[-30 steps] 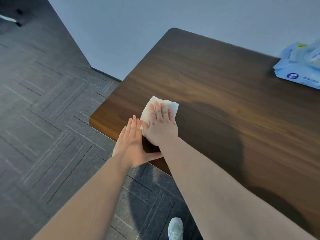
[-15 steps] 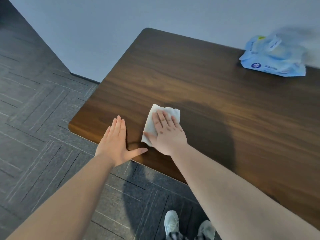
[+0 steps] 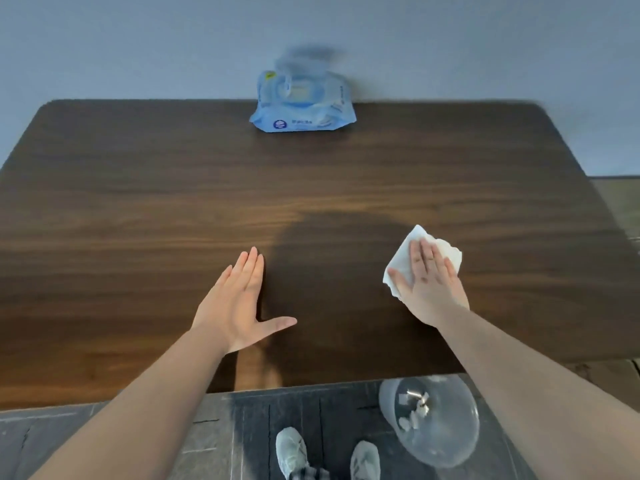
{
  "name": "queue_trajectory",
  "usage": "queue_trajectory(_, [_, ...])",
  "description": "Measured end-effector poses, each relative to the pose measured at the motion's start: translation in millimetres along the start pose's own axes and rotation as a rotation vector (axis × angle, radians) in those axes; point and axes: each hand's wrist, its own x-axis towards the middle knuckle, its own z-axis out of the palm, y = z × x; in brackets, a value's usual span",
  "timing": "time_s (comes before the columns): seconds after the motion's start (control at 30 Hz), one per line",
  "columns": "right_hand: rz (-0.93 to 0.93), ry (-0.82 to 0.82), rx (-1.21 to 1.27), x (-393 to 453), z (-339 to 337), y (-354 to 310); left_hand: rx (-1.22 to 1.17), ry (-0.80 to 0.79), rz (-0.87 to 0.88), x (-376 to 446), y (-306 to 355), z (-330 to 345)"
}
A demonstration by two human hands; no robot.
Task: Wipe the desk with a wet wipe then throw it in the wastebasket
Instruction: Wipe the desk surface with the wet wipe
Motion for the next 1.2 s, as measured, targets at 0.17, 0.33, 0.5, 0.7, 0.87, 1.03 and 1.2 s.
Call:
queue_trajectory(0.17, [0.214,0.068,0.104,-6.0,-1.5,100.9,0.052,-0.037,0.122,43.4,84.0,7.2])
queue_trajectory(0.33, [0.370,0.079,0.180,-10.3,0.8,174.2,0.051,-0.040,0.210,73.0,161.0,18.0])
queue_trajectory(0.5, [0.487,0.078,0.214,-16.1,9.1,224.5,0.083,-0.041,0.200,87.8,199.3,27.2])
queue_trajectory(0.7, [0.565,0.106,0.244,-17.3,7.8,248.6,0.099,-0.051,0.197,87.9,202.3,27.3])
queue_trajectory(0.87, [0.587,0.084,0.246,-13.3,4.1,235.3,0.074,-0.045,0.206,89.9,200.2,27.7])
queue_trajectory(1.03, [0.337,0.082,0.138,-6.1,2.6,168.1,0.026,-0.039,0.210,77.0,173.9,24.5])
queue_trajectory(1.2, [0.083,0.063,0.102,5.2,2.7,56.6,0.035,-0.017,0.062,38.6,90.6,18.0])
